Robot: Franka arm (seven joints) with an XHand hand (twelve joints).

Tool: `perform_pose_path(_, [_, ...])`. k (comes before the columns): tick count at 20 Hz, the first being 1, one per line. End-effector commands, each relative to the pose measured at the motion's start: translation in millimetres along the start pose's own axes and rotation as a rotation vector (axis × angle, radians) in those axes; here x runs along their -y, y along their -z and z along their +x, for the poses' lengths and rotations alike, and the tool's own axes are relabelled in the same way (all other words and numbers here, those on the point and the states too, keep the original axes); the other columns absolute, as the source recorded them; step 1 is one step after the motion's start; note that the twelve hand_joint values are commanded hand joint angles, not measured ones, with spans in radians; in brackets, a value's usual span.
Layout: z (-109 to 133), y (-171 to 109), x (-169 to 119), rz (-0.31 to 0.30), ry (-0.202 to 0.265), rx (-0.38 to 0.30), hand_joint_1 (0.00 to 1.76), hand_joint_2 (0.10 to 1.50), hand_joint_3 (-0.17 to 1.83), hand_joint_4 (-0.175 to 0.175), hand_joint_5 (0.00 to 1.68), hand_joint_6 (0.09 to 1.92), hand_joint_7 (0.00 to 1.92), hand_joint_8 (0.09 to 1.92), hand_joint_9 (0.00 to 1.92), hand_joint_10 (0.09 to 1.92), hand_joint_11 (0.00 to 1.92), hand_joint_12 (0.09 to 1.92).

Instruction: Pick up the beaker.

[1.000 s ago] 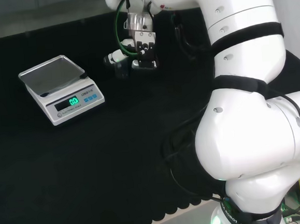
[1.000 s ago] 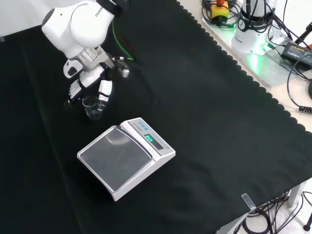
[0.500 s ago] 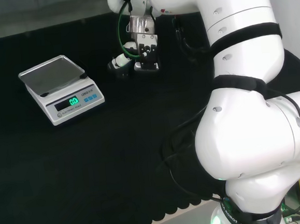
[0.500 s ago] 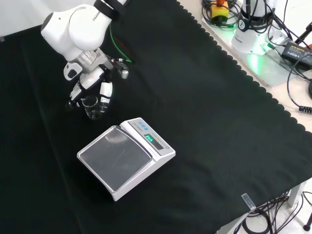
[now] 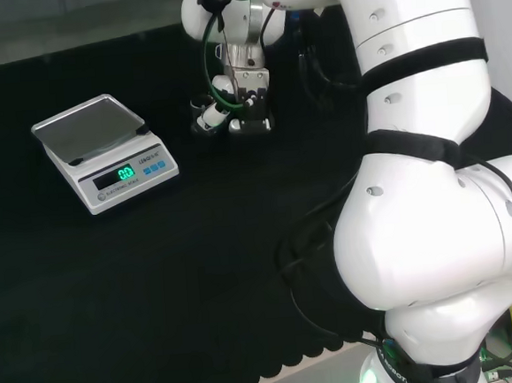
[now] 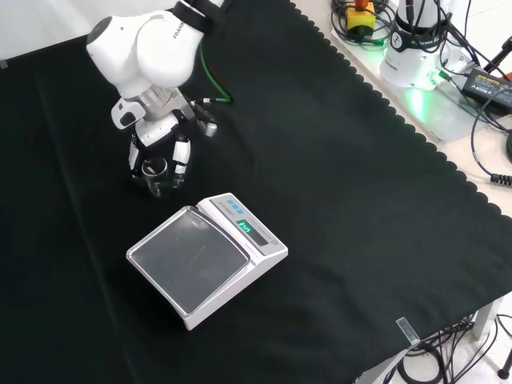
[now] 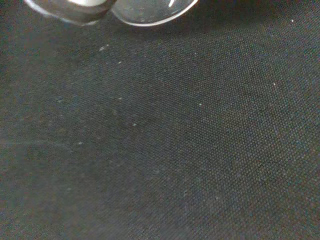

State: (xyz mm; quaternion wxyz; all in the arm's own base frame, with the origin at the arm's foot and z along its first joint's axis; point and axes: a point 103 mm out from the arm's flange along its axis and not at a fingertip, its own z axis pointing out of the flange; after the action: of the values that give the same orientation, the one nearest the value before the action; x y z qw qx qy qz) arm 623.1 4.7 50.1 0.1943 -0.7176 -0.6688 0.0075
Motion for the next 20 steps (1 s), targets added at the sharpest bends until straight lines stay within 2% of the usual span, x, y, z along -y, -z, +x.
perform_pose_path(1, [-2.6,-6.8,1.2,-0.305,0.002,-0.012,0.99,0.8,0.19,-0.083,1.01,0.63,1.12,0.72,1.31,0.55,0.92,1.19])
perform_pose_path(2, [-3.8,-8.3,1.4,-0.329,-0.001,-0.029,1.03,0.82,0.22,0.011,1.11,0.61,1.19,0.68,1.34,0.55,0.94,1.19])
perform_pose_path(3, [-4.7,-9.3,1.7,-0.351,-0.001,-0.048,1.07,0.83,0.23,0.086,1.2,0.55,1.26,0.65,1.38,0.54,0.96,1.18])
perform_pose_path(4, [-5.3,-9.2,2.5,-0.375,-0.002,-0.066,1.09,0.83,0.26,0.13,1.27,0.49,1.33,0.61,1.42,0.52,0.98,1.16])
perform_pose_path(5, [-5.7,-7.8,3.5,-0.391,-0.002,-0.084,1.11,0.81,0.3,0.154,1.33,0.42,1.38,0.56,1.46,0.49,1.0,1.15])
perform_pose_path(6, [-6.4,-4.8,4.8,-0.404,-0.003,-0.106,1.13,0.77,0.36,0.146,1.37,0.37,1.43,0.52,1.5,0.45,1.02,1.14])
perform_pose_path(7, [-7.3,0.0,6.6,-0.41,-0.005,-0.126,1.15,0.73,0.43,0.114,1.41,0.33,1.48,0.48,1.53,0.42,1.04,1.12])
perform_pose_path(9, [-7.8,15.1,10.9,-0.413,0.001,-0.158,1.18,0.65,0.57,0.017,1.46,0.29,1.56,0.42,1.58,0.36,1.08,1.1])
perform_pose_path(11, [-10.2,36.1,17.4,-0.4,0.011,-0.171,1.2,0.59,0.68,-0.064,1.48,0.29,1.62,0.38,1.63,0.31,1.1,1.08])
perform_pose_path(13, [-11.0,62.3,26.1,-0.371,0.026,-0.154,1.29,0.47,0.86,-0.123,1.48,0.31,1.63,0.31,1.66,0.27,1.12,1.06])
perform_pose_path(14, [-10.4,77.7,32.5,-0.36,0.033,-0.144,1.28,0.47,0.86,-0.144,1.48,0.32,1.65,0.3,1.67,0.26,1.13,1.06])
perform_pose_path(17, [-8.1,120.7,57.2,-0.339,0.035,-0.136,1.23,0.5,0.82,-0.171,1.48,0.35,1.69,0.3,1.69,0.25,1.13,1.06])
perform_pose_path(20, [-3.0,147.1,85.3,-0.323,0.022,-0.211,1.23,0.51,0.81,-0.175,1.48,0.35,1.7,0.3,1.7,0.25,1.13,1.06])
